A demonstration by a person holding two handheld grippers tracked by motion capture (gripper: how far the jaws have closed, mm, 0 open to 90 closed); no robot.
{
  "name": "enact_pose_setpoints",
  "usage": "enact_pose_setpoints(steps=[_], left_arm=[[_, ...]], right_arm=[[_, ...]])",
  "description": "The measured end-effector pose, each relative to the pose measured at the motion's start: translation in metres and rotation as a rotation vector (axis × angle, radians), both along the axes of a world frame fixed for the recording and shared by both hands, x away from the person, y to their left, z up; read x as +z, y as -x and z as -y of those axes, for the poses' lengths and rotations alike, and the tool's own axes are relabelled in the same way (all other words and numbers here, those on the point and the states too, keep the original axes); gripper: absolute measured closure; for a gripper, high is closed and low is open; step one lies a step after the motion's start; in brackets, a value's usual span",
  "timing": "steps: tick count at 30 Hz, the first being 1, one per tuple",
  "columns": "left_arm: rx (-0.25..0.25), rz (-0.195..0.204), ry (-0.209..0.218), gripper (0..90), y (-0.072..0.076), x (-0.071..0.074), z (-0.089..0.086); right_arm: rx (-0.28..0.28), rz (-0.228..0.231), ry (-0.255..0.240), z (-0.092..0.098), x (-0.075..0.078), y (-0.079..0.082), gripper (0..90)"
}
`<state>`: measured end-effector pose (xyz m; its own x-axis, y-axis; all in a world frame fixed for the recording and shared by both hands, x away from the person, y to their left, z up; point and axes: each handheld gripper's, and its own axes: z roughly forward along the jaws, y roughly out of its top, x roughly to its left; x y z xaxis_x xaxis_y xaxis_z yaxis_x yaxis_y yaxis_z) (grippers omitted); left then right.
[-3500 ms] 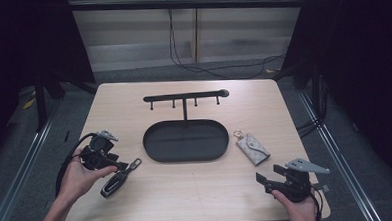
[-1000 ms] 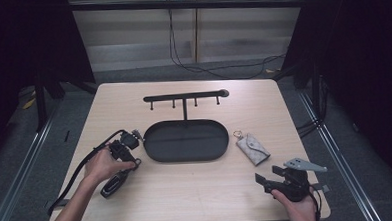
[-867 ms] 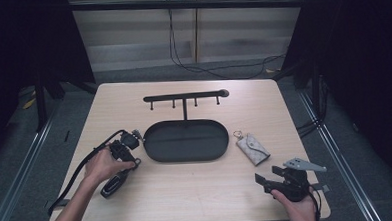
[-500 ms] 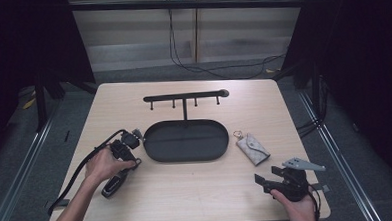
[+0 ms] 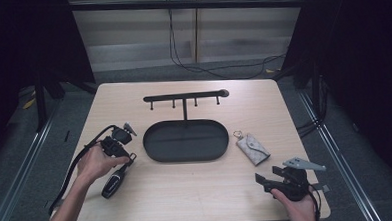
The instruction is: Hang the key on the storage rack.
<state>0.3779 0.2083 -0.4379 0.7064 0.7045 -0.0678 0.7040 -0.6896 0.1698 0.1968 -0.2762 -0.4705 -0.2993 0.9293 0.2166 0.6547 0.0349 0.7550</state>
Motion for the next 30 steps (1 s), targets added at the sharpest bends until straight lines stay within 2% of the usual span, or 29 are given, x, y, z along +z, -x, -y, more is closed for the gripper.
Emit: enact_pose_setpoints(steps=[6,10,18,19,24,30], left_arm=[[-0.007,0.004,0.042,70.7,0.004,0.011,-0.007],[0.013,0.022,0.046,70.7,0.007,0.022,-0.010],[-0.001,0.024,0.049,70.7,0.012,0.039,-0.011],[0.014,0.031,0.047,70.7,0.013,0.041,-0.010],[0.011,0.029,0.044,70.7,0.015,0.049,-0.013],[0.010,0.033,0.062,70.7,0.017,0.064,-0.019]], right_arm=[[-0.001,0.001,0.003,0.000,0.000,0.000,24.5],[-0.004,-0.001,0.006,0.000,-0.001,0.000,24.8],[-0.005,-0.002,0.006,0.000,-0.001,0.000,24.9],[-0.005,-0.004,0.006,0.000,-0.001,0.000,25.0],[-0.005,-0.013,0.009,0.000,-0.001,-0.001,25.1],[-0.008,-0.015,0.007,0.000,-0.001,-0.001,25.1]])
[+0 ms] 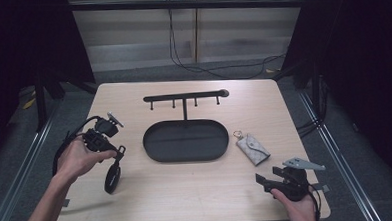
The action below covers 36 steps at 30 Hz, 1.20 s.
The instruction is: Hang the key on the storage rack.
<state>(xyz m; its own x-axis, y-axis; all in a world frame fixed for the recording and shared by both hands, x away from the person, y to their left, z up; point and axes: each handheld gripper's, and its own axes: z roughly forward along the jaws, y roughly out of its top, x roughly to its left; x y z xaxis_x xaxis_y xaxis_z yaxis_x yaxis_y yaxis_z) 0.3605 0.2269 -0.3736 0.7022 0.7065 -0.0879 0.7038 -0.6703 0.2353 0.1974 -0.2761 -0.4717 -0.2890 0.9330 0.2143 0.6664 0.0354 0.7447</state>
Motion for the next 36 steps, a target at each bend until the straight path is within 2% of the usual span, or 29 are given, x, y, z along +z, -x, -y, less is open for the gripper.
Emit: enact_pose_setpoints(steps=[9,15,22,25,29,34,36], left_arm=[[0.025,0.016,0.000,70.7,0.002,0.015,-0.006],[0.005,0.020,-0.008,70.7,0.002,0.024,-0.005],[0.014,0.017,-0.010,70.7,0.000,0.029,-0.004],[-0.008,0.011,-0.019,70.7,0.000,0.030,-0.002],[-0.020,0.011,-0.038,70.7,0.001,0.031,0.003],[-0.008,0.018,-0.025,70.7,-0.001,0.036,0.008],[-0.017,0.022,-0.040,70.7,-0.001,0.039,0.009]], right_arm=[[-0.005,0.003,-0.003,0.001,0.000,0.000,25.1],[-0.005,0.003,-0.006,0.001,0.000,0.000,25.1],[0.011,0.016,-0.013,0.001,0.001,0.001,24.0],[0.014,0.027,-0.016,0.001,0.002,0.002,22.4],[0.027,0.019,-0.010,0.000,0.002,0.002,20.3],[0.031,0.018,-0.010,-0.001,0.002,0.002,19.6],[0.031,0.018,-0.011,-0.001,0.002,0.002,19.6]])
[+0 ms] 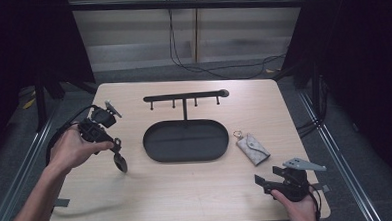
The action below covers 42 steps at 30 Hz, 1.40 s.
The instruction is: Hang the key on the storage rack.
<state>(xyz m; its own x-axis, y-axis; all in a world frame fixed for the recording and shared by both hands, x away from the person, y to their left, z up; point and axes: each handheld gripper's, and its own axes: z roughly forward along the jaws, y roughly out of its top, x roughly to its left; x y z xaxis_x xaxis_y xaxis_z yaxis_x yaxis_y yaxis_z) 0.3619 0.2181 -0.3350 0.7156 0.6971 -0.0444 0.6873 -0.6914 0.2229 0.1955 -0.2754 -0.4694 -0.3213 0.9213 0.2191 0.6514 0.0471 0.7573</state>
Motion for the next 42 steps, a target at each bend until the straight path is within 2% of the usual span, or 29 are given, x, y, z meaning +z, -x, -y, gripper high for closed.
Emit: enact_pose_setpoints(steps=[3,4,6,7,9,11,15,17,24,27,28,30,33,40,42], left_arm=[[0.005,-0.007,0.005,70.7,-0.001,0.006,0.001],[0.000,-0.002,-0.002,70.7,-0.002,0.008,0.001],[0.013,0.004,0.019,70.7,-0.003,0.012,0.001],[0.023,0.024,0.020,70.7,-0.005,0.015,0.001],[0.017,0.006,0.026,70.7,-0.008,0.016,0.003],[0.012,0.005,0.016,70.8,-0.010,0.017,0.005],[0.022,0.002,0.036,70.7,-0.015,0.022,0.009],[0.014,-0.011,0.024,70.7,-0.016,0.025,0.011],[0.003,-0.005,0.015,70.7,-0.020,0.036,0.023],[0.024,-0.001,0.016,70.8,-0.026,0.034,0.029],[0.023,-0.015,0.017,70.7,-0.028,0.033,0.031],[0.025,-0.014,0.007,70.7,-0.030,0.032,0.036],[0.019,-0.015,0.012,70.7,-0.032,0.033,0.041],[-0.011,-0.032,-0.014,70.8,-0.036,0.035,0.051],[-0.008,-0.019,-0.019,70.7,-0.038,0.038,0.055]], right_arm=[[0.001,-0.001,0.003,0.000,0.000,0.000,19.6],[0.005,-0.001,0.002,0.000,0.000,0.000,19.6],[0.007,-0.001,0.001,0.000,0.000,0.000,19.4],[0.006,0.000,0.001,0.000,0.000,0.000,19.3],[0.011,-0.006,-0.006,-0.001,-0.001,-0.001,18.6],[0.023,-0.009,-0.001,-0.001,0.000,-0.001,17.7],[0.033,-0.010,0.007,-0.003,0.000,-0.001,17.6],[0.030,-0.008,0.007,-0.002,0.000,-0.001,17.6],[0.032,-0.011,0.007,-0.002,0.000,-0.001,17.6],[0.037,-0.010,0.002,-0.002,0.000,-0.001,17.6],[0.038,-0.011,0.001,-0.002,0.000,-0.001,17.6],[0.044,-0.012,0.003,-0.003,-0.001,-0.001,17.6],[0.047,-0.014,0.007,-0.003,-0.001,-0.001,17.6],[0.048,-0.016,0.007,-0.004,0.000,-0.001,17.6],[0.048,-0.016,0.006,-0.004,0.000,-0.001,17.6]])
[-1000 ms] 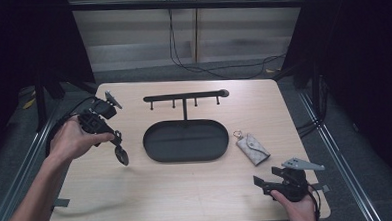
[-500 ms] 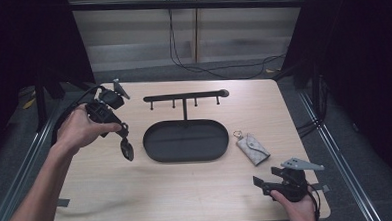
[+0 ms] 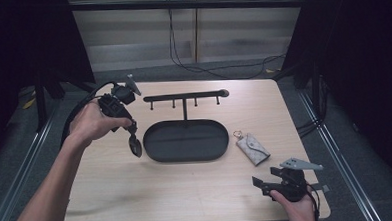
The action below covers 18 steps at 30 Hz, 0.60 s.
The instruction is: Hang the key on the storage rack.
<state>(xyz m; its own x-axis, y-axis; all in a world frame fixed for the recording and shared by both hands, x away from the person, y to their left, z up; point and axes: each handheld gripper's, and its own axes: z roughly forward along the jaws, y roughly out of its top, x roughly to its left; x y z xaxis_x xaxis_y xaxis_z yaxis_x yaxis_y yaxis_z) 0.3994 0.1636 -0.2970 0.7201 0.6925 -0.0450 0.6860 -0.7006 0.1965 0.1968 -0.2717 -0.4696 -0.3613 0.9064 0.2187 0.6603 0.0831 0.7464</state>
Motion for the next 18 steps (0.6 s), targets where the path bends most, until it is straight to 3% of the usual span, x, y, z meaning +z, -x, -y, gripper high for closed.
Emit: enact_pose_setpoints(steps=[3,5,7,18], left_arm=[[-0.002,-0.008,0.028,70.7,-0.005,0.004,0.006],[-0.015,-0.009,-0.002,70.7,-0.007,0.004,0.012],[-0.016,-0.016,0.014,70.7,-0.010,0.005,0.015],[0.014,-0.050,-0.031,70.7,-0.031,-0.008,0.028]], right_arm=[[-0.001,-0.001,-0.002,0.000,0.000,0.000,17.6],[-0.004,-0.004,-0.003,0.000,0.000,-0.001,17.6],[-0.001,0.003,-0.005,0.000,0.000,0.000,17.6],[0.000,0.008,-0.008,0.001,0.001,0.001,17.6]])
